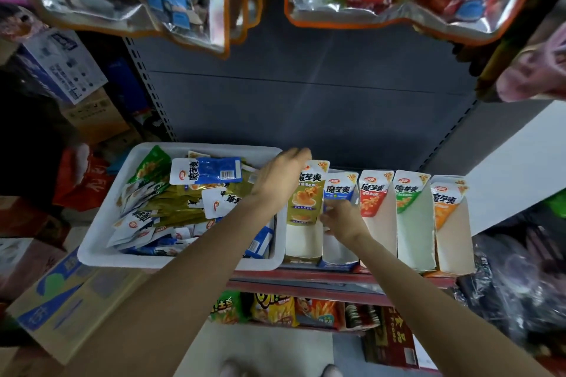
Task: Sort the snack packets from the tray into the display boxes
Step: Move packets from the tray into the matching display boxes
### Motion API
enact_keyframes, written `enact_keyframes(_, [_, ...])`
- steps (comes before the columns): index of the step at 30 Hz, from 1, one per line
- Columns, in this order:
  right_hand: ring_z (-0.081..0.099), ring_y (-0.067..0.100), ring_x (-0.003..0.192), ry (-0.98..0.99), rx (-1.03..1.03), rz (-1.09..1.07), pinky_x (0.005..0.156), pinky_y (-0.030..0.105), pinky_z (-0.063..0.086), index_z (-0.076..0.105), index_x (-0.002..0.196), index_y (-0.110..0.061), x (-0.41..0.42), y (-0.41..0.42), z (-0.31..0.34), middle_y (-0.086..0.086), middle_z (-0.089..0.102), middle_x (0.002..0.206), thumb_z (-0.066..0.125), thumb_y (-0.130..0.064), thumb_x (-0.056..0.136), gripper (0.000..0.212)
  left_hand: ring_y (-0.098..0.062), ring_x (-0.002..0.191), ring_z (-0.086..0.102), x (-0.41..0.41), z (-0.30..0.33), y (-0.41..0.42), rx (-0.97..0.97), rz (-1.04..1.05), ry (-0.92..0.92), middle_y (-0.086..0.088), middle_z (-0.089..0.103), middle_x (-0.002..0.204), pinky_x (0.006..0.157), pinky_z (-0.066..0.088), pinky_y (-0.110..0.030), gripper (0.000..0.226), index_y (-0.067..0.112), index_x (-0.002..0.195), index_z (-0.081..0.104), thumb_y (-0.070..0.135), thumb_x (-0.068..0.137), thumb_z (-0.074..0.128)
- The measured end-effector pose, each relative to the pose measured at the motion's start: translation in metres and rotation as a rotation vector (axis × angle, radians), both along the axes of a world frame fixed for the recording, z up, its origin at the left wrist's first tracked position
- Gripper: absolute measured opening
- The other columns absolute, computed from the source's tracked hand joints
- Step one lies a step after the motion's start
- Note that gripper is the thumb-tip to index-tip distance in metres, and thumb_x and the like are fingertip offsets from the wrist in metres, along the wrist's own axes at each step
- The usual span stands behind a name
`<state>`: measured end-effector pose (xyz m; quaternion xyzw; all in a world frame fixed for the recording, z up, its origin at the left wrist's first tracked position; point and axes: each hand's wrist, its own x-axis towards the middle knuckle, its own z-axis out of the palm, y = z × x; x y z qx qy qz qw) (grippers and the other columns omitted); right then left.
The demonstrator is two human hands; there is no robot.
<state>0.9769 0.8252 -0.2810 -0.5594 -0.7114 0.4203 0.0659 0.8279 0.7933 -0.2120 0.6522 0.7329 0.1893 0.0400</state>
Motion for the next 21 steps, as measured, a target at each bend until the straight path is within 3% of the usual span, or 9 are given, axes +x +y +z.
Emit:
enact_keyframes(9, [0.064, 0.032, 0.096, -0.019, -0.005, -0.016, 0.081, 0.047, 0.056, 0.064, 0.107, -0.011, -0.004, 0.000, 0.001, 0.014, 0.068, 0.105, 0.053, -0.010, 0.090, 0.021, -0.023, 0.097, 0.057, 0.000, -0.034, 0.009, -0.156, 0.071, 0.044, -0.007, 0.060, 0.109, 0.077, 0.049, -0.033, 0.030, 0.020, 0.115, 0.057, 0.004, 0.091, 0.053])
enact_keyframes(16, [0.062, 0.029, 0.101, -0.016, 0.004, -0.008, 0.084, 0.045, 0.055, 0.057, 0.122, -0.011, -0.003, -0.006, 0.004, 0.013, 0.066, 0.113, 0.053, -0.012, 0.093, 0.029, -0.021, 0.111, 0.052, 0.000, -0.044, -0.013, 0.094, 0.091, -0.089, -0.005, 0.059, 0.118, 0.092, 0.044, -0.032, 0.032, 0.013, 0.120, 0.055, 0.007, 0.089, 0.056])
enact_keyframes(18, [0.062, 0.027, 0.102, 0.000, 0.014, -0.016, 0.086, 0.042, 0.054, 0.055, 0.124, -0.012, -0.005, -0.007, 0.006, 0.010, 0.065, 0.115, 0.055, -0.016, 0.093, 0.032, -0.022, 0.112, 0.051, -0.008, -0.047, -0.031, 0.132, 0.163, -0.126, -0.007, 0.058, 0.119, 0.093, 0.043, -0.031, 0.031, 0.010, 0.120, 0.056, 0.003, 0.089, 0.054])
enact_keyframes(21, [0.062, 0.024, 0.105, -0.004, 0.053, -0.015, 0.082, 0.030, 0.051, 0.049, 0.129, -0.013, -0.009, -0.009, 0.009, 0.007, 0.063, 0.121, 0.056, -0.019, 0.093, 0.037, -0.020, 0.121, 0.045, -0.027, -0.055, -0.053, -0.024, 0.173, -0.060, -0.005, 0.051, 0.129, 0.100, 0.041, -0.031, 0.042, 0.013, 0.126, 0.050, -0.001, 0.086, 0.054])
